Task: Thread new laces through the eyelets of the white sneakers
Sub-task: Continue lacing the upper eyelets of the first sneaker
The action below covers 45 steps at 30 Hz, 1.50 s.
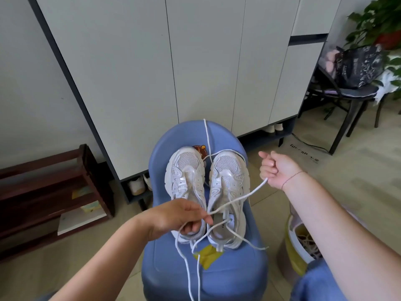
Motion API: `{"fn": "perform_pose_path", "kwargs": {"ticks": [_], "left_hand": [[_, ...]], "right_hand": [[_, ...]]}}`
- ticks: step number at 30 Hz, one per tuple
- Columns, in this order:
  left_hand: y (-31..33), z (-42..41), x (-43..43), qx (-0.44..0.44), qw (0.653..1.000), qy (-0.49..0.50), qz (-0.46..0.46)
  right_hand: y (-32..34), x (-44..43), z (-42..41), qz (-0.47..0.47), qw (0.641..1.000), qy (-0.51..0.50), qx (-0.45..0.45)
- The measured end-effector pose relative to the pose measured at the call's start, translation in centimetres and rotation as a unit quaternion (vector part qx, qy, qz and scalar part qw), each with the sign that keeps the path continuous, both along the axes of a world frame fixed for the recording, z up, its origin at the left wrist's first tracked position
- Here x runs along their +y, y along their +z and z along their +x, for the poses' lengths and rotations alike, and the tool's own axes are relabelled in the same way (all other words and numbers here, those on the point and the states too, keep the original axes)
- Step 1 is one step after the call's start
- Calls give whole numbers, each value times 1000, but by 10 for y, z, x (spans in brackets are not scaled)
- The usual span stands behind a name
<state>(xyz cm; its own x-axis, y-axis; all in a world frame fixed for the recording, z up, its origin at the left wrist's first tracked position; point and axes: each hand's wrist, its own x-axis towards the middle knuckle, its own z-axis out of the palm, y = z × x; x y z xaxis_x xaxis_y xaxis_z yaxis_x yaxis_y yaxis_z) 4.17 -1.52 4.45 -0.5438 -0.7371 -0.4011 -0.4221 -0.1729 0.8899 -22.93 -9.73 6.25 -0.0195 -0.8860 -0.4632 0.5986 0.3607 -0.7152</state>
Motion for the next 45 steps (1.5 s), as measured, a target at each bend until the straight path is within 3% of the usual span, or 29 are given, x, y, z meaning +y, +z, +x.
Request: {"fn": "perform_pose_path", "kwargs": {"ticks": [5, 8, 11, 14, 18, 20, 24, 26, 28, 32, 36, 38, 41, 43, 45], "left_hand": [[5, -19, -23, 7, 986, 152, -73], [13, -35, -37, 29, 962, 248, -109], [16, -49, -45, -29, 950, 253, -179], [20, -69, -41, -49, 949, 210, -232], [9, -97, -23, 107, 978, 130, -120], [-4, -105, -14, 135, 977, 147, -69], [-19, -111, -4, 147, 960, 237, -27], [-19, -109, -4, 149, 951, 269, -35], [-18, -106, -4, 157, 942, 294, -42], [-16, -100, -4, 154, 943, 292, -37], [-18, -94, -9, 137, 951, 272, -62], [-22, -87, -16, 120, 944, 296, -83], [-26, -80, -28, 140, 929, 335, -67], [-26, -80, -34, 139, 931, 331, -64], [-24, -83, -39, 135, 937, 316, -66]], "right_hand": [[-18, 8, 4, 29, 997, 4, 71], [-18, 19, 7, 15, 1000, 5, 15], [-6, 27, 7, -45, 998, 18, -39], [6, 36, 14, -115, 992, 39, -28], [-4, 46, 23, -192, 979, 58, 26], [-10, 48, 26, -213, 973, 71, 47], [-13, 51, 31, -241, 961, 84, 105], [-17, 54, 32, -216, 955, 94, 179], [-21, 57, 34, -173, 958, 114, 199], [-22, 63, 43, -149, 965, 118, 180], [-22, 55, 41, -149, 959, 66, 231], [-20, 46, 32, -153, 924, 44, 348], [-8, 32, 19, -173, 830, 67, 527], [-2, 24, 14, -193, 782, 99, 584], [-3, 18, 13, -198, 764, 120, 602]]}}
